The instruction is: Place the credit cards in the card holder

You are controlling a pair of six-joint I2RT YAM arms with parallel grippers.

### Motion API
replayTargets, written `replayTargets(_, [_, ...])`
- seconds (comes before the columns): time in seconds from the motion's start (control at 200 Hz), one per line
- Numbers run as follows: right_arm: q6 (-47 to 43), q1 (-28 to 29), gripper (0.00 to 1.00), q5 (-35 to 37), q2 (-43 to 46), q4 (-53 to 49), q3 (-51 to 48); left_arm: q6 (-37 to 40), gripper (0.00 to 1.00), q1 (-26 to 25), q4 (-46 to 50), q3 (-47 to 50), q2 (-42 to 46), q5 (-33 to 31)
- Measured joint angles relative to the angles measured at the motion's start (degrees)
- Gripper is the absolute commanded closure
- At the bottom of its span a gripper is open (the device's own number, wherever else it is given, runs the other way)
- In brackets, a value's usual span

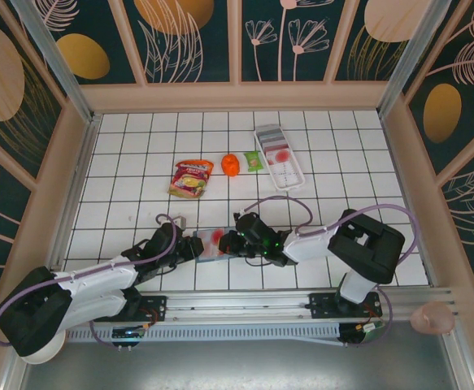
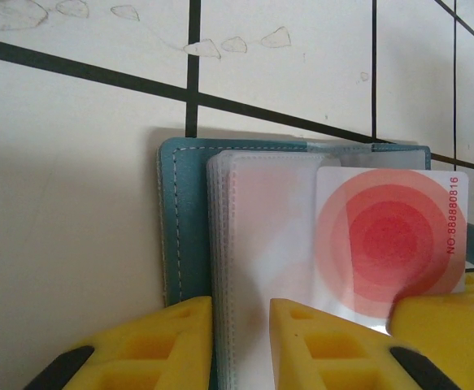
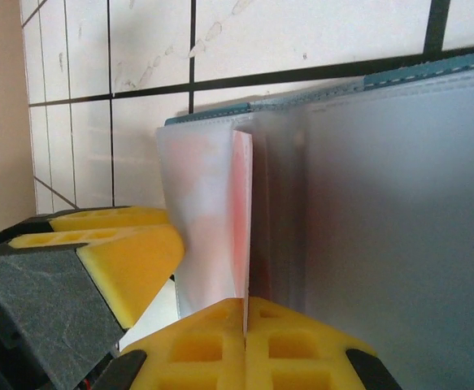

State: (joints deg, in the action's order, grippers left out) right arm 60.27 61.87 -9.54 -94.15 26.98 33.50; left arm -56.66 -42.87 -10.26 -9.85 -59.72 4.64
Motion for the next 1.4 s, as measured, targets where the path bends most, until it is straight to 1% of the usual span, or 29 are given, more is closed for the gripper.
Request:
replayTargets(0.355, [-1.4, -0.8, 1.0, -3.1, -0.5, -1.1, 1.1, 0.0, 0.74, 0.0, 0.0, 0.1, 0.0, 0.0])
replayTargets(0.41, [-1.5, -0.8, 0.94, -3.5, -1.2, -1.6, 2.0, 0.0, 0.74, 0.0, 0.0, 0.1, 0.1, 0.0])
replayTargets(0.46, [-1.7, -0.8, 0.84, -3.7, -1.5, -2.2, 2.6, 0.0, 0.74, 0.0, 0.0, 0.1, 0.2, 0.0])
replayTargets(0.535, [-2.0, -0.8, 0.61, -3.8, -1.5, -3.5, 3.1, 0.0, 0.74, 0.0, 0.2, 0.1, 0.4, 0.0])
replayTargets(0.575, [-2.0, -0.8, 0.54, -3.8, -1.5, -4.9, 3.1, 0.0, 0.74, 0.0, 0.2, 0.1, 0.4, 0.0])
replayTargets(0.631, [-2.6, -0.7, 0.49, -3.6, -1.2, -5.6, 3.5, 0.0, 0.74, 0.0, 0.3, 0.1, 0.5, 0.0])
replayTargets(0.756, [-3.2, -0.6, 0.48, -1.4, 0.4, -10.9, 4.8, 0.0, 0.74, 0.0, 0.2, 0.1, 0.5, 0.1])
replayTargets(0.851, [-4.2, -0.6, 0.42, 0.6, 1.0, -15.9, 6.4, 0.0, 0.74, 0.0, 0.3, 0.1, 0.5, 0.3])
replayTargets(0.926, [-5.1, -0.3, 0.42, 2.2, 1.1, -19.6, 8.4, 0.0, 0.74, 0.0, 0.3, 0.1, 0.5, 0.4])
replayTargets(1.056, [-6.3, -0.3, 0.49, 4.0, 1.1, -22.9, 9.9, 0.0, 0.74, 0.0, 0.3, 0.1, 0.5, 0.5])
replayTargets(1.401, [-7.4, 0.6, 0.64, 5.4, 0.0, -25.6, 11.1, 0.0, 0.76, 0.0, 0.4, 0.2, 0.6, 0.5])
